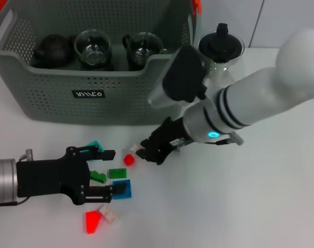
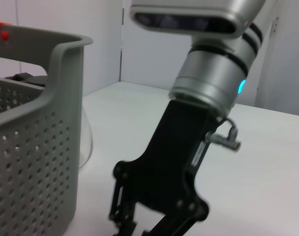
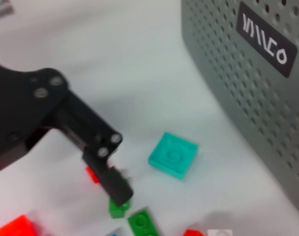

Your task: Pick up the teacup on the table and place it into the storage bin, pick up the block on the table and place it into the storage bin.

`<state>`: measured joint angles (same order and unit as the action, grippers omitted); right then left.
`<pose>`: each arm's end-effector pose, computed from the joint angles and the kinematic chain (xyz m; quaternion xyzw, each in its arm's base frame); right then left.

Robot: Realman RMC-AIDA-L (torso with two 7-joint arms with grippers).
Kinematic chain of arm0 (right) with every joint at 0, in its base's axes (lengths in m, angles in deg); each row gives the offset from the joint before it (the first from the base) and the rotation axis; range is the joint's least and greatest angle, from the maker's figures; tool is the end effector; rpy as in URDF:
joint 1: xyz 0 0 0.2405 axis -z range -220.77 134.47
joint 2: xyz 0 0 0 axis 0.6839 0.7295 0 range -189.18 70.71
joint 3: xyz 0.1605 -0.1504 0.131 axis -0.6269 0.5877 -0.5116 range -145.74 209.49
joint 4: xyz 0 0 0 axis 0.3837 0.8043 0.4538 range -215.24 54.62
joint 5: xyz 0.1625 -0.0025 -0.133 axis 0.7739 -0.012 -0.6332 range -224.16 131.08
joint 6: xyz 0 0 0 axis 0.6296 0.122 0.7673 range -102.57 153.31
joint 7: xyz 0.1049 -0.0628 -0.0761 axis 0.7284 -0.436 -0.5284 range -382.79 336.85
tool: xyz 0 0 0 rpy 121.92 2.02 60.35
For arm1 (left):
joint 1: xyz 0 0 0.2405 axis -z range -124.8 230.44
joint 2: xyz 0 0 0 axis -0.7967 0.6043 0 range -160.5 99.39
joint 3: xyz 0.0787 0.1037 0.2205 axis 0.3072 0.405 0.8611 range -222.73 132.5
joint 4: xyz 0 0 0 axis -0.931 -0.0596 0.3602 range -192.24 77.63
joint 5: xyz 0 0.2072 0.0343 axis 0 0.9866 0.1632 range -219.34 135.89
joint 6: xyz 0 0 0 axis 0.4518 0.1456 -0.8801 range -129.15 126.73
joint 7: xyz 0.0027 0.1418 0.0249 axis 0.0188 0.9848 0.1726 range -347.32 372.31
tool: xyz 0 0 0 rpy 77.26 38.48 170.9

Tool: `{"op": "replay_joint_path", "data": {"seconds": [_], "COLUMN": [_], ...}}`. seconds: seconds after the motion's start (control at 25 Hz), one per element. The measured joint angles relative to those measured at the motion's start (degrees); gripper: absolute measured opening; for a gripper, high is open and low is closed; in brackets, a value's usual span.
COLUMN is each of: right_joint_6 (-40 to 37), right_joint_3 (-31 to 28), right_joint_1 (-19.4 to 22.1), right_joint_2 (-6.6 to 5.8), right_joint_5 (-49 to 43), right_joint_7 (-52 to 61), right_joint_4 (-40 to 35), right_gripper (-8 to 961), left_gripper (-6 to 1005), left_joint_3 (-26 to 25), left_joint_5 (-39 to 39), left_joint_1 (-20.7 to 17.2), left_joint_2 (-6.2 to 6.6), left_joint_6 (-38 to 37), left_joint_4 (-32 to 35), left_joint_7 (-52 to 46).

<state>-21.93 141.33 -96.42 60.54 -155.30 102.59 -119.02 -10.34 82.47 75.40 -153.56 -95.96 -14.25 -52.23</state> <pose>0.1256 0.3740 -0.1463 -0.9809 0.1594 -0.0542 0.0979 -0.2964 0.2759 -0.0120 -0.9615 -0.1439 -0.1949 0.1295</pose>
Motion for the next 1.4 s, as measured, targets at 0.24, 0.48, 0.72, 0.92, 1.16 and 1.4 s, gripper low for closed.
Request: {"op": "replay_joint_path", "data": {"seconds": [0.24,0.48,0.72,0.92,1.16,1.4], "right_joint_6": [-12.49,-32.37,-50.84,-60.1,-56.02,-40.23], "right_joint_3": [-10.62,-22.63,-38.37,-51.82,-62.57,-59.3], "right_joint_1": [7.69,14.8,16.41,11.54,0.27,-9.42], "right_joint_2": [-0.38,-0.48,0.15,-0.44,-3.59,-4.07], "right_joint_5": [-7.84,-10.2,-9.05,0.31,4.33,-11.17], "right_joint_7": [-0.77,-3.71,-2.56,3.18,7.67,4.68], "right_joint_4": [-10.77,-23.53,-35.65,-42.45,-37.15,-24.89], "right_gripper": [204,205,205,205,204,204], "left_gripper": [811,811,811,811,811,811], "left_joint_3": [-3.59,-4.5,-4.6,-4.63,-4.6,-4.59], "left_joint_5": [0.41,0.47,0.25,0.13,0.09,0.05], "left_joint_1": [-0.76,-1.98,-2.04,-1.7,-1.44,-1.25], "left_joint_2": [0.37,0.49,0.48,0.54,0.57,0.58], "left_joint_6": [-2.12,-3.01,-2.62,-2.5,-2.53,-2.74], "left_joint_4": [0.21,0.91,1.06,1.06,0.92,0.91], "left_joint_7": [0.14,0.21,-0.06,-0.05,0.09,0.18]}}
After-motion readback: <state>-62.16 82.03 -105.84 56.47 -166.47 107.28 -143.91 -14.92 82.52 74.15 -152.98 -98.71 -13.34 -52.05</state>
